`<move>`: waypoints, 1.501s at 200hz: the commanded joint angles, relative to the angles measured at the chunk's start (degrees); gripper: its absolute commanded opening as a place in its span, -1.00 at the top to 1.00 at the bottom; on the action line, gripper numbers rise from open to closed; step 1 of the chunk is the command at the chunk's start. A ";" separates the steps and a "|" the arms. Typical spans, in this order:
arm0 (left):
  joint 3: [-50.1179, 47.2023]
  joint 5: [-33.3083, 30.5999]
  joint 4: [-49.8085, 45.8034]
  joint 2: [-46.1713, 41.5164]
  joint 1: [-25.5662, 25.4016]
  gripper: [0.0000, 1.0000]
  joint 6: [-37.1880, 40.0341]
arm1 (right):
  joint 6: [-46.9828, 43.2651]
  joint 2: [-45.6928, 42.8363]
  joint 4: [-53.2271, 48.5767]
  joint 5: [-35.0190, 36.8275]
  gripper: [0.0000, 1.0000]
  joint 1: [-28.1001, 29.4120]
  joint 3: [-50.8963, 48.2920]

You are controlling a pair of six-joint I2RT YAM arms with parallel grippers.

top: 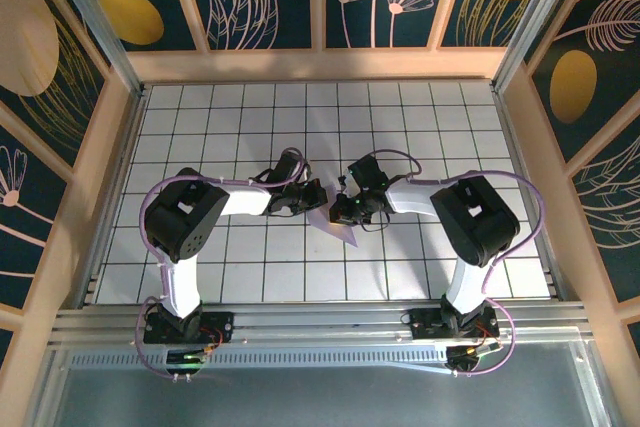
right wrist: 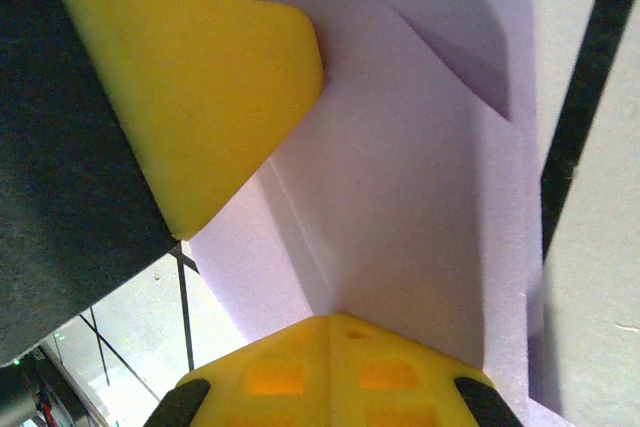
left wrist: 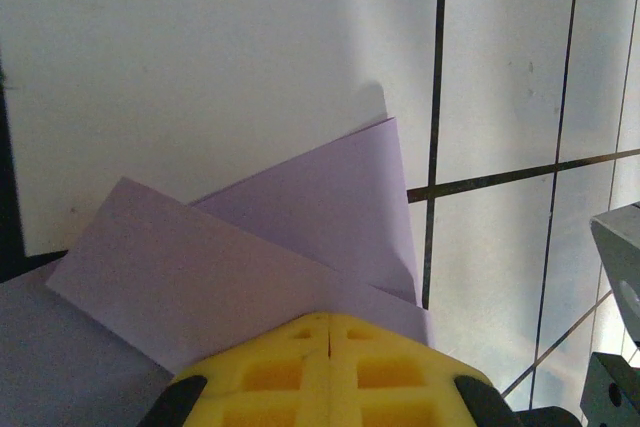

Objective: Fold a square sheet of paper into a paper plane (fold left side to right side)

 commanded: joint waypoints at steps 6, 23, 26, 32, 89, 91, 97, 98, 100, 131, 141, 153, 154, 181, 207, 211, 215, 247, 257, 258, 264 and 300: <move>0.13 -3.63 -5.72 2.67 0.06 1.00 0.48 | -1.36 0.69 -4.63 3.65 1.00 0.24 -0.75; 0.19 -3.94 -5.99 2.70 0.16 1.00 0.56 | -1.37 -0.54 -5.57 3.33 1.00 0.18 -2.56; 0.18 -3.98 -6.06 2.74 0.15 1.00 0.46 | -1.38 -0.76 -5.67 3.18 1.00 0.18 -2.98; 0.21 -4.14 -6.16 2.73 0.17 1.00 0.52 | -1.32 -1.32 -5.89 2.93 1.00 0.20 -3.71; 0.19 -4.51 -6.45 3.29 0.54 1.00 0.44 | -0.81 -6.76 -7.36 2.01 1.00 0.01 -11.24; 0.21 -4.52 -6.44 3.37 0.51 1.00 0.48 | -0.72 -7.08 -7.29 1.95 1.00 0.00 -11.53; 0.19 -4.59 -6.51 3.38 0.50 1.00 0.52 | -0.46 -7.65 -7.06 1.61 1.00 -0.14 -12.37; 0.20 -4.60 -6.51 3.39 0.50 1.00 0.52 | -0.43 -7.75 -7.03 1.58 1.00 -0.16 -12.49; 0.15 -4.60 -6.52 3.34 0.50 1.00 0.48 | -0.30 -7.95 -6.97 1.49 1.00 -0.24 -12.67; 0.21 -4.78 -6.89 3.56 0.55 1.00 0.74 | 0.99 -11.83 -6.92 1.10 1.00 -0.70 -16.72; 0.13 -4.74 -6.87 3.55 0.57 1.00 0.82 | 1.33 -13.10 -7.01 1.19 1.00 -1.05 -17.86; 0.13 -4.72 -6.96 3.63 0.50 1.00 0.89 | 1.53 -14.60 -7.50 1.26 1.00 -1.39 -18.90; 0.13 -4.70 -6.96 3.60 0.50 1.00 0.97 | 1.53 -14.73 -7.56 1.27 1.00 -1.44 -18.92; 0.21 -4.52 -6.49 3.31 0.57 1.00 1.44 | 1.17 -18.33 -9.79 1.28 1.00 -2.29 -19.85; 0.14 -3.92 -4.08 2.07 0.50 1.00 2.35 | -1.94 -22.56 -14.78 0.80 1.00 -3.60 -16.91; 0.17 -3.75 -3.59 1.77 0.51 1.00 2.48 | -2.60 -23.29 -15.48 0.77 1.00 -3.60 -16.05; 0.13 -3.66 -3.08 1.41 0.54 0.96 2.59 | -3.31 -23.79 -16.03 0.69 1.00 -5.14 -15.37; -1.16 -1.48 3.79 -3.82 0.50 0.65 2.34 | -9.68 -25.36 -14.01 -1.97 0.52 -8.35 -8.77; -1.20 -1.84 4.70 -6.11 0.52 0.57 2.28 | -11.87 -23.73 -12.82 -2.64 0.40 -8.65 -6.69; -1.19 -1.95 4.72 -6.32 0.51 0.56 2.33 | -12.11 -23.52 -12.68 -2.70 0.38 -8.63 -6.45; -1.27 -2.83 4.64 -7.72 0.52 0.51 2.50 | -13.44 -22.04 -12.04 -2.72 0.33 -8.70 -5.20; -4.76 -11.48 3.58 -16.20 0.85 0.33 2.97 | -18.75 -11.56 -6.64 -3.55 0.21 -8.78 0.79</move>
